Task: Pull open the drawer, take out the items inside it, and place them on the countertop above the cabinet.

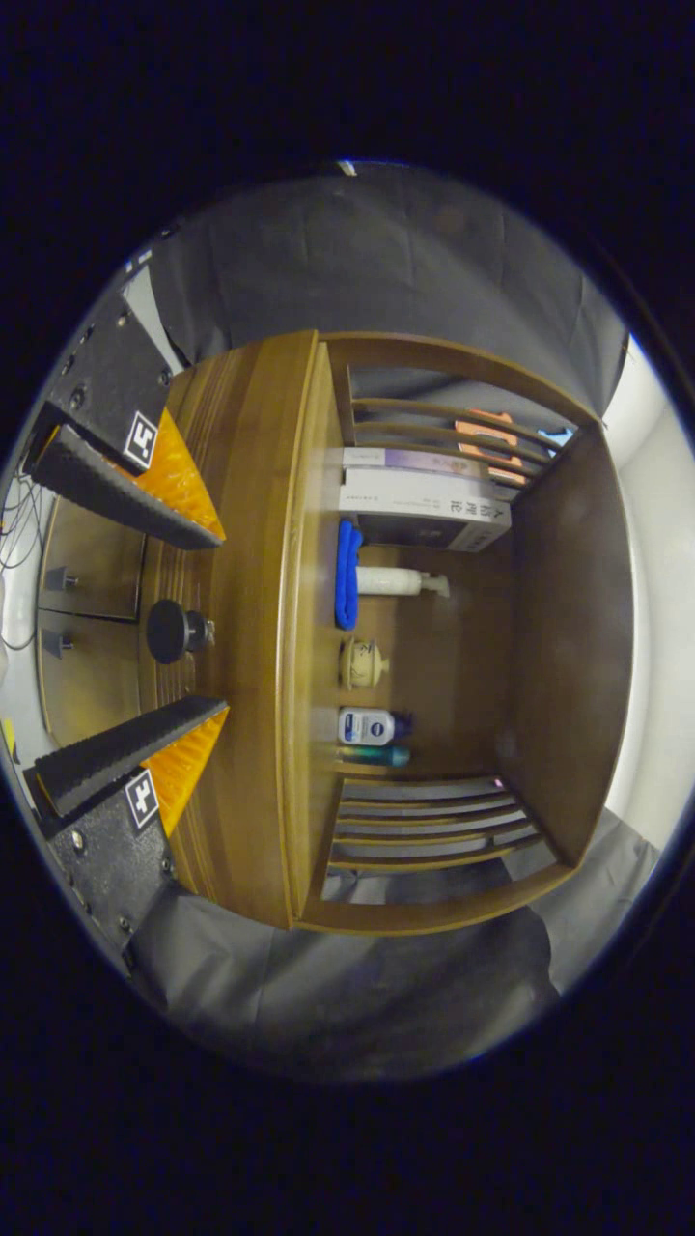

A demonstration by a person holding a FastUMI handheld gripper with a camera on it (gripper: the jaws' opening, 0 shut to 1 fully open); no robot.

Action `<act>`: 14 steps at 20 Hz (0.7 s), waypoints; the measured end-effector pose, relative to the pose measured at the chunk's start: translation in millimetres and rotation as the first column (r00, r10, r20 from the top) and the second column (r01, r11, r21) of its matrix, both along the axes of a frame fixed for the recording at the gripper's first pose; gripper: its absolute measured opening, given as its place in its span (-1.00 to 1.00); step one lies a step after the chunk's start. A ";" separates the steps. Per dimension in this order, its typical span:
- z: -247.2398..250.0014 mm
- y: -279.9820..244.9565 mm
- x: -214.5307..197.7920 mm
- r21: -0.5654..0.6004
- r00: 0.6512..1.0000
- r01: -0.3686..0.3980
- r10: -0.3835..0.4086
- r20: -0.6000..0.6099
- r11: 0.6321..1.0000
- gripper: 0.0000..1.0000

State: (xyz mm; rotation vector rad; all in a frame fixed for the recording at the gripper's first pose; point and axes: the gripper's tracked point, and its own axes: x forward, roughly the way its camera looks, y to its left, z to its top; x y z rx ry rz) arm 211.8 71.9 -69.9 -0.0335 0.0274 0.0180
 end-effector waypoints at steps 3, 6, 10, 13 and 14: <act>-13.2 -2.4 19.7 -0.003 1.000 0.015 -0.015 -0.020 1.000 0.95; -23.7 -4.9 29.7 0.016 0.999 0.016 -0.016 -0.044 1.000 0.88; -35.2 -4.0 38.3 0.044 0.998 0.015 -0.012 -0.066 0.999 0.53; -37.8 -5.1 41.0 0.027 0.998 0.021 -0.020 -0.053 0.999 0.25; -39.8 -3.1 42.7 0.017 0.998 0.015 -0.014 -0.053 1.000 0.18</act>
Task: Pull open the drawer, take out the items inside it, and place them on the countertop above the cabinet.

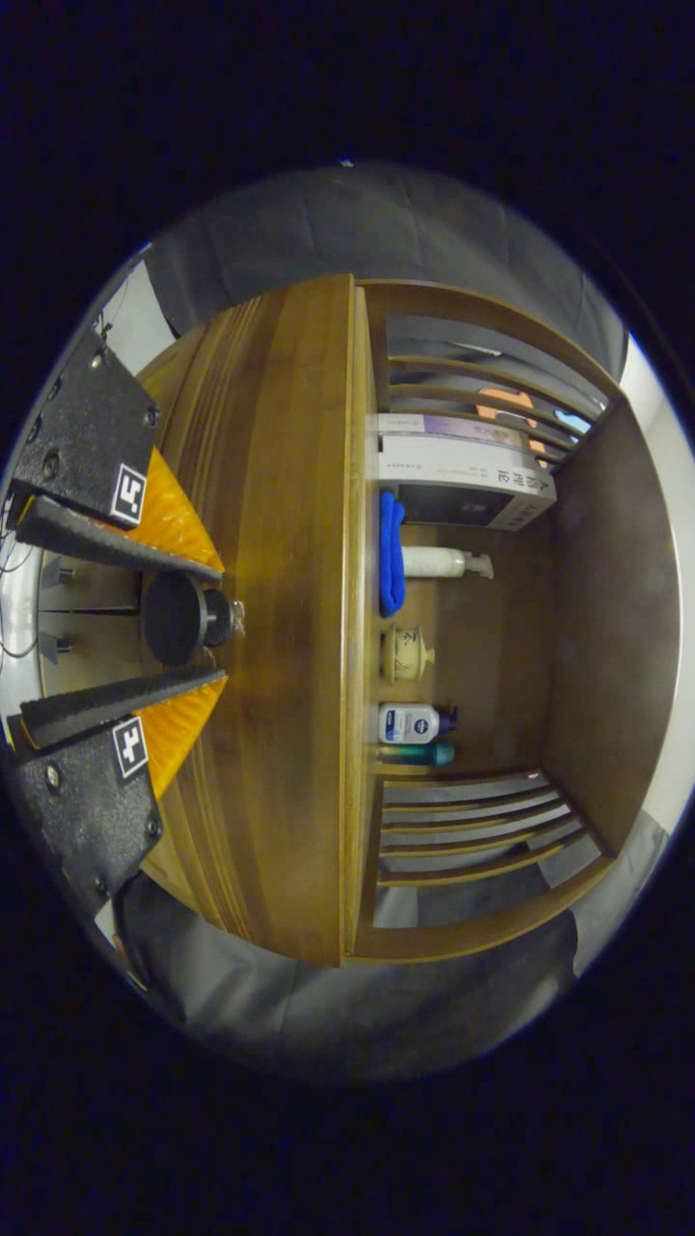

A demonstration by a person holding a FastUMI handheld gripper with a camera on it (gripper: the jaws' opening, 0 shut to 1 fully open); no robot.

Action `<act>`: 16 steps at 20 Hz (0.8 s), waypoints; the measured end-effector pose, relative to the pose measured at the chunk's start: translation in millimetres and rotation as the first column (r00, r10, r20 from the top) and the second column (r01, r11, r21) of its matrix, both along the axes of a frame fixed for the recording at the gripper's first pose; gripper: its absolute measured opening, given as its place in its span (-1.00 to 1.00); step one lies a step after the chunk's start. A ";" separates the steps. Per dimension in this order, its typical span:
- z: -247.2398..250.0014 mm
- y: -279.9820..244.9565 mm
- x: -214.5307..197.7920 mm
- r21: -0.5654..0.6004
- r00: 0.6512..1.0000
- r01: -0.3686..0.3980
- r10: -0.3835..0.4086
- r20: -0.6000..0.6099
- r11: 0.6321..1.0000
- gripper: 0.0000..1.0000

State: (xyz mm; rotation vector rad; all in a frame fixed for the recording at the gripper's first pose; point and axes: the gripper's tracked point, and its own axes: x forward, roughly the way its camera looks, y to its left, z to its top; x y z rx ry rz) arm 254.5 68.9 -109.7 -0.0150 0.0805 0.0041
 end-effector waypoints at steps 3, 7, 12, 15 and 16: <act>-1.2 0.2 -1.8 0.010 1.000 0.010 -0.010 -0.016 1.000 0.02; -1.6 0.0 -1.3 0.035 1.000 0.017 -0.016 -0.022 0.999 -0.08; -2.2 1.3 0.2 0.042 0.999 0.013 -0.012 -0.042 0.999 -0.23; -2.7 2.3 -2.0 0.063 0.999 0.013 -0.010 -0.052 0.998 -0.27; -2.3 2.5 -2.4 0.060 0.998 0.013 -0.010 -0.055 0.998 -0.29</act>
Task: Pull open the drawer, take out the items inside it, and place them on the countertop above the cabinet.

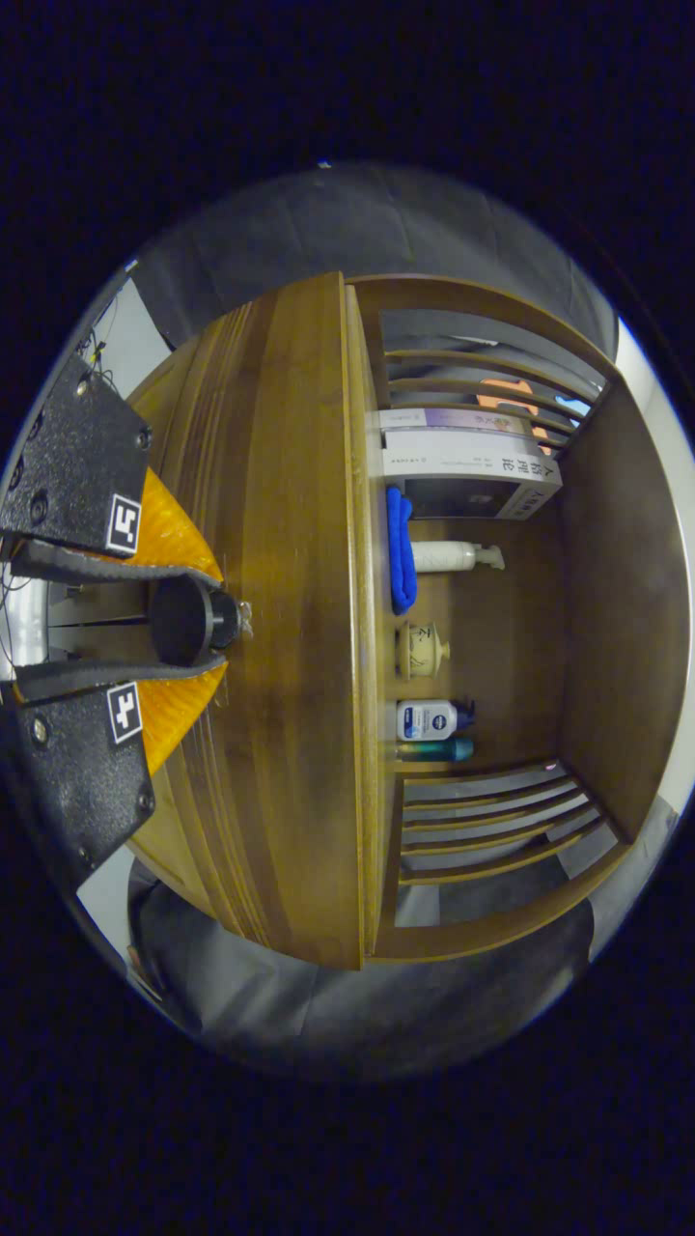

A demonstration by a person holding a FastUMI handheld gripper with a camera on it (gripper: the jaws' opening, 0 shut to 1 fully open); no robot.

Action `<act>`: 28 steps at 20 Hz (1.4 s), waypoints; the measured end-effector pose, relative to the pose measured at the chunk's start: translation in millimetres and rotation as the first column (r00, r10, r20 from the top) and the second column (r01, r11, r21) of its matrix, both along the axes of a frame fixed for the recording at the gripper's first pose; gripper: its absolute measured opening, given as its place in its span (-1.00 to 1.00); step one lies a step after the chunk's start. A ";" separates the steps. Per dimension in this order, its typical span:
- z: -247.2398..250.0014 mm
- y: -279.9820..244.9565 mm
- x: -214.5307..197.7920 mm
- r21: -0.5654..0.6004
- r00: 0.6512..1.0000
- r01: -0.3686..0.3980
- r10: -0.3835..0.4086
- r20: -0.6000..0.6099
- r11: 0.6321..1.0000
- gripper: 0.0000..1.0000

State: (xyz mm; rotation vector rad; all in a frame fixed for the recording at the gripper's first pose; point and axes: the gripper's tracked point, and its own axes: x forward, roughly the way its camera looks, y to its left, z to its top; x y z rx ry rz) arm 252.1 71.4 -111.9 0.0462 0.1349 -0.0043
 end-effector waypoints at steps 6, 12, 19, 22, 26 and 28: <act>-2.2 1.3 -18.8 0.002 1.000 -0.008 0.008 -0.005 1.000 -0.33; -5.5 4.0 -46.9 -0.002 1.000 -0.018 0.018 -0.002 1.000 -0.33; -10.6 7.7 -83.2 0.015 0.999 -0.029 0.030 -0.014 0.999 -0.33; -11.7 7.3 -98.4 0.016 0.999 -0.033 0.033 -0.016 0.999 -0.33; -14.0 6.4 -119.6 0.009 0.999 -0.043 0.043 -0.019 0.999 -0.33; -13.7 6.2 -116.9 0.012 0.999 -0.046 0.047 -0.021 0.999 -0.33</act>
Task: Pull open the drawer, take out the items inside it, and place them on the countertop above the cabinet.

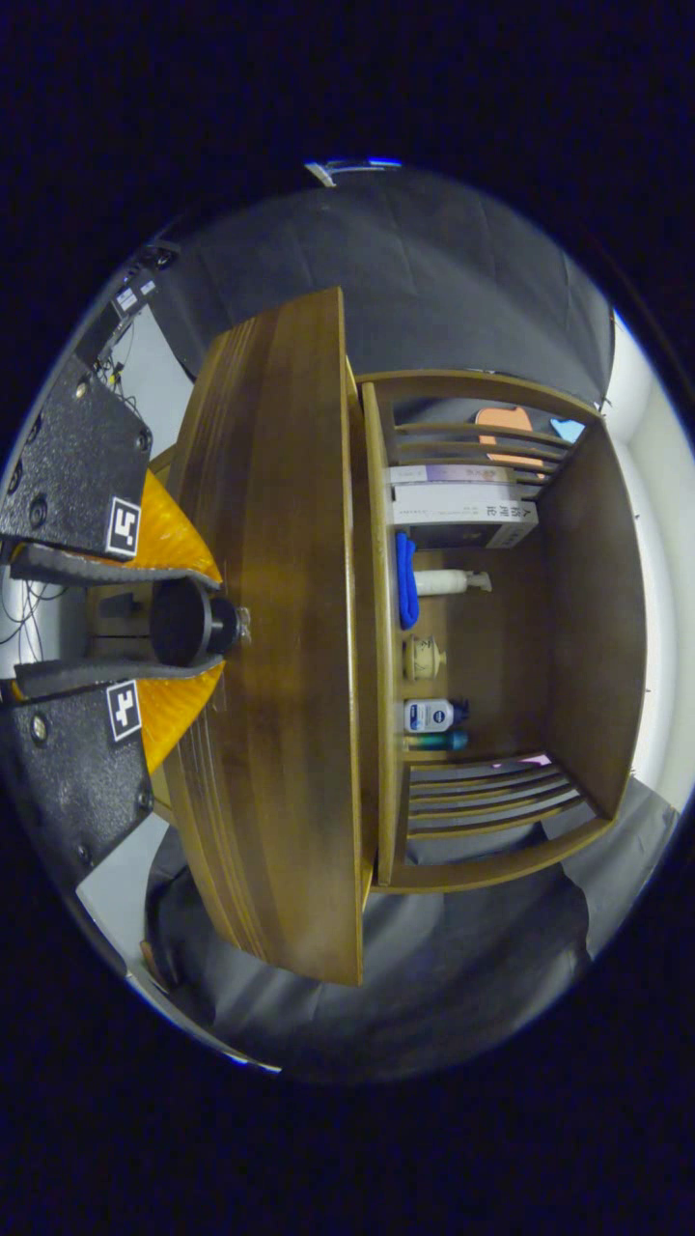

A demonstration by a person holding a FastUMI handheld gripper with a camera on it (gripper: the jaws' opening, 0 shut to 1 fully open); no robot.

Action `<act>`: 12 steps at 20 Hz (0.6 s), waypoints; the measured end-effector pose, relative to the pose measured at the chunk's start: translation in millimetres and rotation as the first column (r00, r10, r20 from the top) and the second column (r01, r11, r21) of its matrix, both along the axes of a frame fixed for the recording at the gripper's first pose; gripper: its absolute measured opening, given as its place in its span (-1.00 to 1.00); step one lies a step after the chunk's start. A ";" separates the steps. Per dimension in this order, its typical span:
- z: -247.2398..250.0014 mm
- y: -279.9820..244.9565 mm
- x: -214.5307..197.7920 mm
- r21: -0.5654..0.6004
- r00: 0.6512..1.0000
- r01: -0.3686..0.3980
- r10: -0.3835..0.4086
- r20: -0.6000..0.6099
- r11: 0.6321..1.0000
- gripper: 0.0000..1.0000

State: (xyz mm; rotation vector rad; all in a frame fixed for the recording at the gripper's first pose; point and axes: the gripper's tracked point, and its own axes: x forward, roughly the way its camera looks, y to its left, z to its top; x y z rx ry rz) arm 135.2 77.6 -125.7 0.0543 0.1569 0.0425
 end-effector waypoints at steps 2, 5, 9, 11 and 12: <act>-1.3 -0.2 -1.3 0.006 1.000 -0.005 0.005 -0.005 1.000 -0.33; -1.9 -0.1 -3.9 0.021 1.000 -0.011 0.011 -0.009 1.000 -0.33; -1.8 -0.5 -4.9 0.022 1.000 -0.017 0.017 -0.011 1.000 -0.33; -1.7 0.7 -5.3 0.029 1.000 -0.017 0.018 -0.018 0.999 -0.33; -1.6 0.0 -5.3 0.022 1.000 -0.017 0.018 -0.017 1.000 -0.33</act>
